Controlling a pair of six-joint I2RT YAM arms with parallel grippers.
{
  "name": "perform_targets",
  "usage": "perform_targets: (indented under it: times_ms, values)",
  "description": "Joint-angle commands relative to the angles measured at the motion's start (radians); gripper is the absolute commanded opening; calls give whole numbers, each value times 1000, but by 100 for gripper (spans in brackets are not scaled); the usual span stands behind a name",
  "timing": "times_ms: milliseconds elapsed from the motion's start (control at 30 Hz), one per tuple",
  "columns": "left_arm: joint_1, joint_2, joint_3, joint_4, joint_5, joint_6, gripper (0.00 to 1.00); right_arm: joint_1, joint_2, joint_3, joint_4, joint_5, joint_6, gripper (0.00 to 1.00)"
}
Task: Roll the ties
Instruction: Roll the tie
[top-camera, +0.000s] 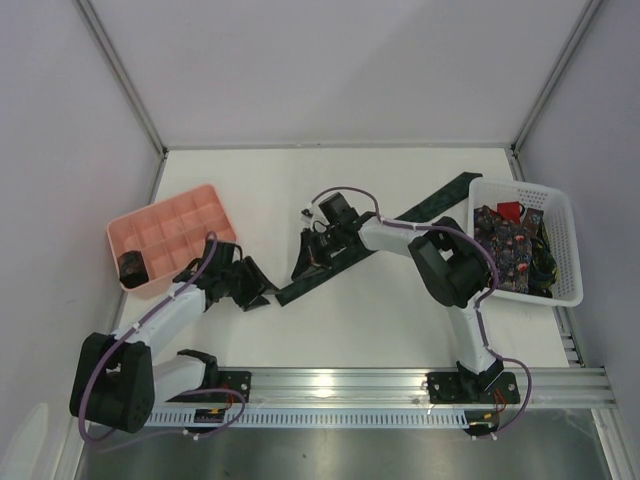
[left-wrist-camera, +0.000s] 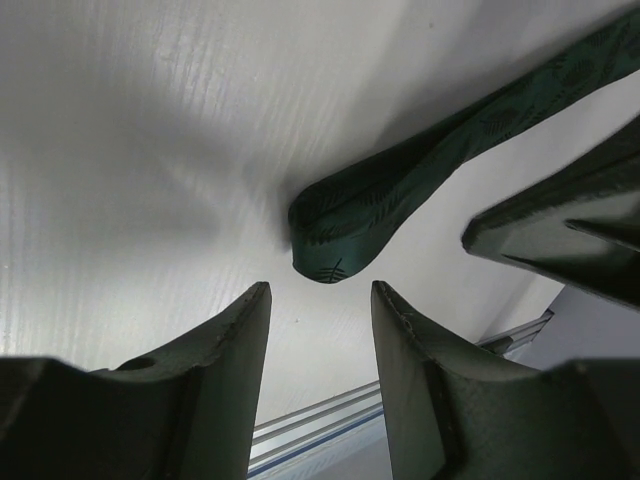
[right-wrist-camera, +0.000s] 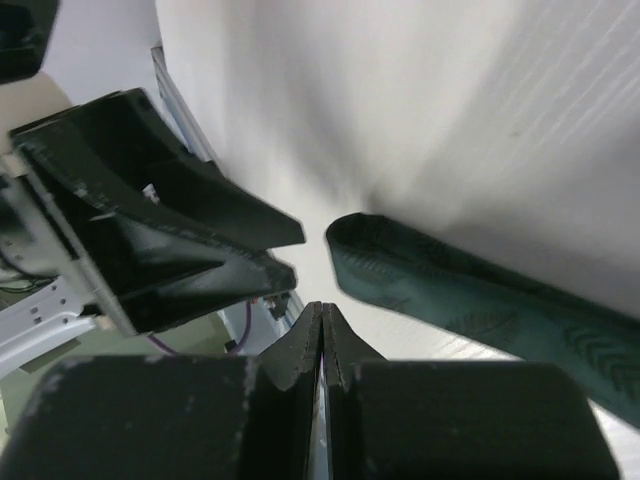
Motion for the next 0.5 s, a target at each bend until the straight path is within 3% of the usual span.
perform_targets:
  times_ms: [0, 467]
  values:
    - [7, 24, -9, 72, 39, -17, 51, 2, 58, -3, 60, -1, 12, 4]
    - [7, 131, -18, 155, 86, -12, 51, -4, 154, -8, 83, 37, 16, 2]
